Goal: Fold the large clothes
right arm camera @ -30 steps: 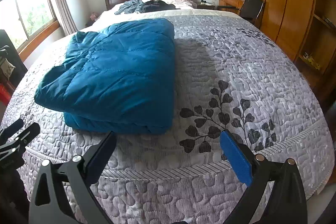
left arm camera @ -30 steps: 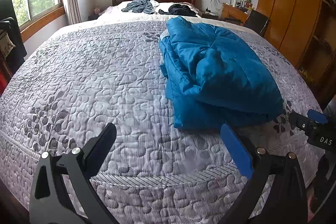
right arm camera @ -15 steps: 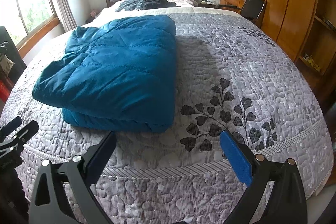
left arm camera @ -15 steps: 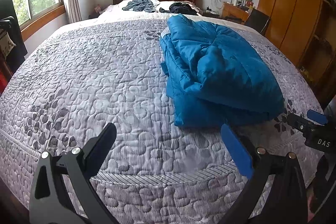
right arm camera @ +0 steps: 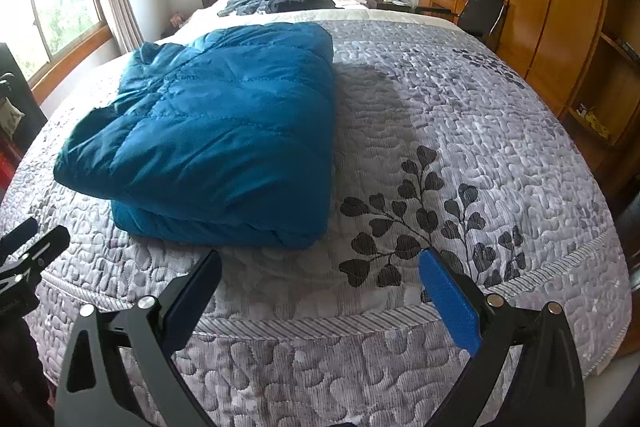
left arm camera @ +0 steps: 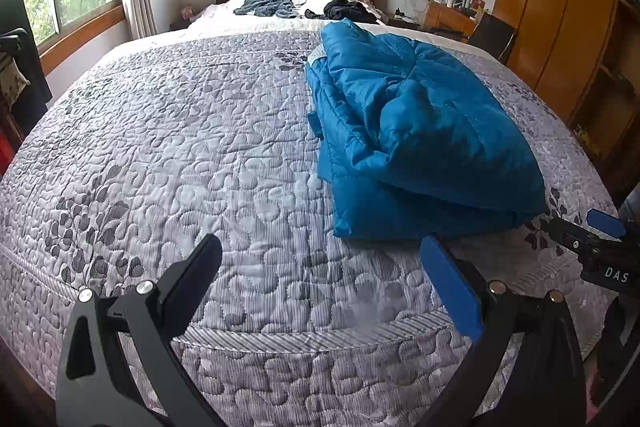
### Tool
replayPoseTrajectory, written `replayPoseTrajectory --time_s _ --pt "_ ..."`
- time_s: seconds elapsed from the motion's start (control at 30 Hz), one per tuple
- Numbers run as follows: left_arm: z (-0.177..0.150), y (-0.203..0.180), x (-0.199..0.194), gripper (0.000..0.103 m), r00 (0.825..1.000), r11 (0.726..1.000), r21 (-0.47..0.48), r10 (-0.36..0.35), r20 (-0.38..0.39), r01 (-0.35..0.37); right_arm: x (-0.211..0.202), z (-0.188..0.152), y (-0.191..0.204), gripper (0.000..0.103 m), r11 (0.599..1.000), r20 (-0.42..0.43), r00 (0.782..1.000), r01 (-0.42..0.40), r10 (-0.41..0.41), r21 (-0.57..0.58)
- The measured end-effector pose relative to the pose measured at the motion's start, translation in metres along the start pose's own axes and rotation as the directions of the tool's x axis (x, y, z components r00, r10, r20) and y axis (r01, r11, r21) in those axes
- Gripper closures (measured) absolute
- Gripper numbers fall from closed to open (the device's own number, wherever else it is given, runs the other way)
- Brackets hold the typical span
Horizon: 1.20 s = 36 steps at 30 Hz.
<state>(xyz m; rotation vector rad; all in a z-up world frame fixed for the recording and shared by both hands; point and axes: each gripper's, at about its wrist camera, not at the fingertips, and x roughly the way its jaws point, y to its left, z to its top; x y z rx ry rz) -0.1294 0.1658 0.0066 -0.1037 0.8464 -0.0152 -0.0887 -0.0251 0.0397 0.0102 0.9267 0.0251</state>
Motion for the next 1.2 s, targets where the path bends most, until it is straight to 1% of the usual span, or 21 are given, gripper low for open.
replayPoseTrajectory --time_s 0.73,1.2 --pt "-0.0005 0.0001 0.0024 0.004 1.000 1.000 0.001 0.001 -0.013 -0.001 0.0000 0.0016 0.0032 0.004 1.000 0.006 1.000 0.003 -0.003 -0.027" --pt "-0.0012 0.0001 0.0033 0.004 1.000 1.000 0.003 0.001 -0.014 -0.001 0.0025 0.0016 0.0035 0.004 0.999 -0.002 1.000 -0.008 0.008 -0.033"
